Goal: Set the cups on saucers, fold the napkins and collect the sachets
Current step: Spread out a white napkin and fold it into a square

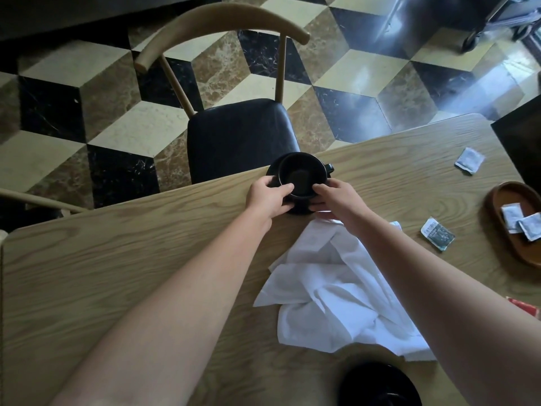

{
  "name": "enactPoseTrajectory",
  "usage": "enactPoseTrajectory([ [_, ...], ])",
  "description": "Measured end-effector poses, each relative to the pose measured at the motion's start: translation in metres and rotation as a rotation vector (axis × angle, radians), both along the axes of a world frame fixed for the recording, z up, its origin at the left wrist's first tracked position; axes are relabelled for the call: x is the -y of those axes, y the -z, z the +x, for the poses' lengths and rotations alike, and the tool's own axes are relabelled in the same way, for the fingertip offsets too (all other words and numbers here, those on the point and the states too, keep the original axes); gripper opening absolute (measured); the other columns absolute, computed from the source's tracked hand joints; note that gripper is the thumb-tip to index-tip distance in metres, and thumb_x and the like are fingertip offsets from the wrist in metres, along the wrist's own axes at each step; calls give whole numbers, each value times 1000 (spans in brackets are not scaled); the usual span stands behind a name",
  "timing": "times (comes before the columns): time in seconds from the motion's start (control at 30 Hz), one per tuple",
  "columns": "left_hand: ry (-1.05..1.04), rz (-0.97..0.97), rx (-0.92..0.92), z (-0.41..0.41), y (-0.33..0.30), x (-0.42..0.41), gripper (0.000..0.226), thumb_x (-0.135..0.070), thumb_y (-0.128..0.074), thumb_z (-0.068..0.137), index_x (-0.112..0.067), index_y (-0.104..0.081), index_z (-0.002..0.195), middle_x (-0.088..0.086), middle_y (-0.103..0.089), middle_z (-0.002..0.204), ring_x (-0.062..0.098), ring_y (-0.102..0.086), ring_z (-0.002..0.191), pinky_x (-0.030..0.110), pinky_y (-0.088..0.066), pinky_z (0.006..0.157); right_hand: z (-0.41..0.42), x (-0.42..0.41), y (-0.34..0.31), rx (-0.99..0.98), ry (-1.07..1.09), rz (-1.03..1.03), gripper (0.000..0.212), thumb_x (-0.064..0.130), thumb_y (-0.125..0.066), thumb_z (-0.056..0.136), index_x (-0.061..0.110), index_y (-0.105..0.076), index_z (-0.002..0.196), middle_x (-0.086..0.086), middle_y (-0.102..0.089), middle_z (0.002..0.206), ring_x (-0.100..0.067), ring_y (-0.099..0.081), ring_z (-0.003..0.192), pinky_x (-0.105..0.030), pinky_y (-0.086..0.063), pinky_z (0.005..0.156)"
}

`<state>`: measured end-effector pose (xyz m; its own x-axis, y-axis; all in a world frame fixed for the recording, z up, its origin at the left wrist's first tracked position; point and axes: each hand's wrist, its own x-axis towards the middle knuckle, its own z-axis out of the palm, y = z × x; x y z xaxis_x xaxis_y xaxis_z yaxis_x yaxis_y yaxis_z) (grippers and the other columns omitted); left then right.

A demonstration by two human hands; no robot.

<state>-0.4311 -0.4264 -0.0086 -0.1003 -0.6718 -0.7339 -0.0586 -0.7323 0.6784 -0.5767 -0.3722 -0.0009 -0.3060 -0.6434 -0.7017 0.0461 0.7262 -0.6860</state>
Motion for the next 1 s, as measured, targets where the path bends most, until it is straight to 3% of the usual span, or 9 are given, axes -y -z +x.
enactPoseTrajectory([
  [0.1, -1, -63, 87, 5, -12, -13, 48, -23, -74, 86, -10, -53, 127, 11, -65, 112, 25, -73, 88, 37, -63, 74, -1, -5, -10, -69, 5, -50, 31, 23, -56, 98, 9, -61, 125, -18, -72, 102, -26, -70, 86, -36, -55, 75],
  [0.2, 67, -268, 233, 20, -27, -46, 24, -29, -70, 85, -18, -59, 104, 6, -68, 88, 14, -68, 66, 29, -59, 58, -8, -29, -24, -279, 6, -152, 34, 30, -62, 93, 14, -63, 123, -10, -74, 105, -22, -72, 93, -41, -56, 84],
  [0.27, 138, -356, 265, 35, -31, -79, 9, -27, -68, 82, -24, -63, 88, 0, -69, 78, 14, -67, 63, 29, -55, 56, -12, -59, -33, -379, 31, -218, 28, 30, -64, 90, 18, -67, 115, 1, -73, 104, -16, -71, 94, -34, -56, 81],
  [0.37, 257, -365, 305, 55, -27, -130, 3, -26, -69, 80, -26, -66, 80, -7, -70, 73, 14, -68, 68, 30, -55, 64, -10, -117, -39, -491, 18, -237, 18, 22, -66, 89, 20, -68, 106, 14, -71, 97, 4, -68, 83, -9, -48, 68],
  [0.43, 268, -295, 282, 60, -21, -160, 6, -20, -71, 81, -24, -67, 79, -10, -68, 69, 14, -67, 68, 33, -55, 65, -1, -154, -38, -519, -9, -219, 15, 18, -68, 88, 22, -68, 103, 18, -70, 92, 8, -65, 77, -5, -45, 63],
  [0.53, 231, -194, 239, 55, -11, -196, 12, -10, -70, 82, -20, -67, 77, -8, -67, 63, 14, -64, 61, 33, -52, 59, 14, -200, -34, -532, -88, -139, 19, 20, -72, 86, 24, -67, 104, 13, -70, 91, 1, -64, 73, -16, -48, 65],
  [0.7, 233, -2, 217, 36, -6, -223, 19, -29, -72, 86, -12, -62, 84, -2, -65, 68, 10, -63, 54, 26, -47, 50, 30, -237, -29, -619, -396, 31, 42, 49, -76, 80, 31, -64, 116, 13, -61, 109, -8, -66, 76, -34, -52, 77],
  [0.83, 199, 195, 158, 19, -8, -222, 29, -34, -67, 91, -6, -62, 90, 7, -68, 74, 14, -65, 48, 18, -40, 37, 38, -238, -26, -758, -526, 80, 18, 35, -59, 93, 23, -69, 103, 5, -61, 102, -23, -65, 92, -35, -49, 74],
  [1.0, 66, 333, 23, 5, -26, -207, 30, -40, -70, 86, -10, -69, 88, 3, -70, 64, 19, -68, 50, 28, -52, 46, 40, -240, -42, -771, -390, -29, 11, 26, -59, 90, 19, -65, 84, 5, -61, 86, -20, -62, 78, -39, -50, 70],
])
